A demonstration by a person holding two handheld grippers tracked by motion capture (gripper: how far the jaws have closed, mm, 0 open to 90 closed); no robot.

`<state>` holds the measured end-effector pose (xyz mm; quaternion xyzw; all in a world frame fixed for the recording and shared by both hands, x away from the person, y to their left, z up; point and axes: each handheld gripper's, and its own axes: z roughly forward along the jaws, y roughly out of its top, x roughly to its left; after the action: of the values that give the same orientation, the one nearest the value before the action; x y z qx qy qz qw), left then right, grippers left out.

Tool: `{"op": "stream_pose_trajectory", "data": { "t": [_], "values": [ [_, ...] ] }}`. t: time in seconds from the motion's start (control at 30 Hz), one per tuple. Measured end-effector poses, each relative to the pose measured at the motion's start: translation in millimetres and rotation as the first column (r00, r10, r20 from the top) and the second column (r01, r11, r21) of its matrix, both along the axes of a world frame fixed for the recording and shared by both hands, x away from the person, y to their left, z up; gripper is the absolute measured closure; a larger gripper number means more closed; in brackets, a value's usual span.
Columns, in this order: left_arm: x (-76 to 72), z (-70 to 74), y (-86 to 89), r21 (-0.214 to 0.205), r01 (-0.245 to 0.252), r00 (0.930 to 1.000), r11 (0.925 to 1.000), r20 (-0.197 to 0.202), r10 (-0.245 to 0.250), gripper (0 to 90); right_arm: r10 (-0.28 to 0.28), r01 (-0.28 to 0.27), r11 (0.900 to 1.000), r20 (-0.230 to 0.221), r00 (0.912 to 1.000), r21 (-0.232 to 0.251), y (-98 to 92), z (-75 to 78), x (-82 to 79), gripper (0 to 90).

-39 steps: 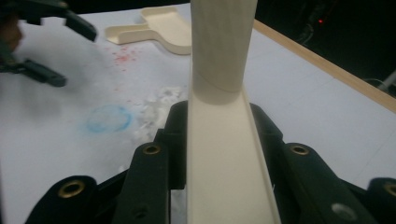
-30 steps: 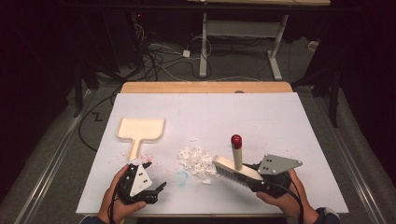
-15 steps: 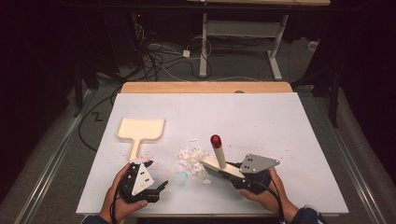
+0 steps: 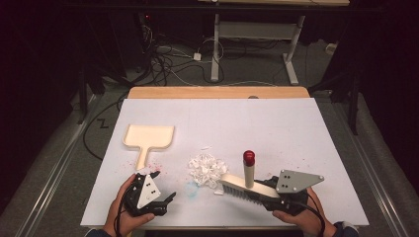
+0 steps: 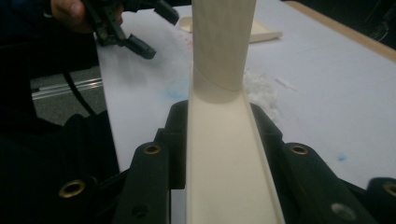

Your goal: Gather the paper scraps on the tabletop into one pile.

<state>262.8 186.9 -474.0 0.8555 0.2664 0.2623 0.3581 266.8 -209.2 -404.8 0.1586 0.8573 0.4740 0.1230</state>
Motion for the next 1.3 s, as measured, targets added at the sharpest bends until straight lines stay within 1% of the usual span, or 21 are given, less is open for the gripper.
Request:
{"op": "stream_pose_trajectory", "data": {
  "t": [0.1,0.13,0.17,0.23,0.3,0.4,0.47,0.53,0.63,0.67,0.73,0.8,0.87,0.93,0.97,1.0,1.07,1.1,1.17,1.23,1.3],
  "values": [
    [0.4,0.1,-0.9,0.000,0.005,1.0000,1.0000,-0.001,-0.005,17.5,0.023,-0.024,0.9991,-0.031,0.9992,-0.034,6.4,-10.1,-2.4,67.8],
    [0.6,0.0,-1.2,-0.001,0.006,1.0000,1.0000,-0.001,-0.006,17.5,0.027,-0.029,0.9982,-0.035,0.9990,-0.053,9.4,-14.1,-1.0,67.9],
    [0.7,-0.1,-1.4,0.000,0.007,1.0000,1.0000,-0.001,-0.007,17.5,0.030,-0.032,0.9976,-0.037,0.9989,-0.062,12.7,-18.5,1.3,67.8],
    [1.4,-0.5,-1.6,0.000,0.009,1.0000,1.0000,-0.003,-0.009,17.5,0.036,-0.038,0.9969,-0.031,0.9989,-0.068,19.4,-25.0,8.1,67.9],
    [2.0,-0.8,-1.6,0.001,0.011,0.9999,0.9999,-0.004,-0.011,17.5,0.025,-0.025,0.9969,0.002,0.9997,-0.074,27.2,-27.2,16.8,67.9],
    [2.3,-1.4,-1.6,0.004,0.011,0.9999,0.9999,-0.006,-0.011,17.5,0.023,-0.023,0.9981,-0.001,0.9997,-0.058,38.1,-28.1,30.2,67.9],
    [2.0,-1.4,-1.3,0.000,0.012,0.9999,0.9999,-0.008,-0.012,17.5,0.038,-0.037,0.9976,0.017,0.9991,-0.059,43.9,-26.3,34.4,67.9],
    [1.7,-1.7,-1.2,0.002,0.013,0.9999,0.9999,-0.008,-0.013,17.6,0.051,-0.050,0.9977,0.026,0.9984,-0.046,45.6,-22.2,37.0,67.9],
    [1.9,-2.5,-1.0,0.005,0.009,0.9999,0.9999,-0.012,-0.009,17.5,0.057,-0.057,0.9983,0.023,0.9981,-0.001,43.9,-12.0,43.4,67.8],
    [2.0,-2.5,-0.8,0.004,0.009,0.9999,0.9999,-0.014,-0.009,17.5,0.056,-0.056,0.9983,0.033,0.9979,0.013,43.5,-7.8,45.6,67.7],
    [2.3,-2.4,-0.6,0.004,0.008,0.9999,1.0000,-0.014,-0.008,17.5,0.045,-0.047,0.9983,0.059,0.9972,0.035,42.7,0.5,51.2,67.7],
    [2.6,-2.3,-0.3,0.001,0.007,0.9999,1.0000,-0.014,-0.007,17.6,0.031,-0.035,0.9979,0.074,0.9968,0.055,40.8,6.2,60.1,67.7],
    [3.2,-2.3,0.0,-0.001,0.003,0.9999,1.0000,-0.014,-0.003,17.6,0.017,-0.021,0.9962,0.049,0.9986,0.084,39.1,10.2,70.7,67.7],
    [3.8,-2.9,0.1,-0.009,0.001,0.9998,1.0000,-0.018,-0.001,17.6,-0.012,0.006,0.9956,0.064,0.9979,0.094,37.8,13.2,81.4,67.6],
    [3.9,-3.1,-0.1,0.002,0.001,0.9998,1.0000,-0.018,-0.001,17.5,-0.032,0.026,0.9955,0.069,0.9971,0.091,38.4,13.9,88.3,67.6],
    [4.0,-3.5,-0.5,0.001,0.002,0.9998,1.0000,-0.018,-0.002,17.6,-0.065,0.059,0.9958,0.088,0.9940,0.071,39.8,14.0,95.2,67.6],
    [4.1,-3.6,-0.8,-0.003,0.003,0.9998,1.0000,-0.018,-0.003,17.5,-0.123,0.117,0.9921,0.150,0.9810,0.046,44.0,10.9,109.2,67.7],
    [4.2,-3.4,-0.6,-0.002,0.002,0.9999,1.0000,-0.017,-0.002,17.5,-0.132,0.128,0.9911,0.175,0.9757,0.035,46.6,7.8,117.1,67.7],
    [4.5,-3.5,-0.3,-0.003,0.000,0.9999,1.0000,-0.016,0.000,17.5,-0.159,0.157,0.9872,0.197,0.9674,0.026,52.6,-1.3,133.2,67.8],
    [5.5,-4.2,0.1,-0.002,-0.001,0.9998,1.0000,-0.019,0.001,17.5,-0.186,0.188,0.9821,0.204,0.9610,0.010,60.1,-12.9,147.7,67.8],
    [6.5,-5.0,0.6,-0.001,-0.001,0.9997,1.0000,-0.025,0.001,17.5,-0.199,0.205,0.9787,0.206,0.9581,-0.008,68.3,-24.7,157.7,67.8]
  ]
}}
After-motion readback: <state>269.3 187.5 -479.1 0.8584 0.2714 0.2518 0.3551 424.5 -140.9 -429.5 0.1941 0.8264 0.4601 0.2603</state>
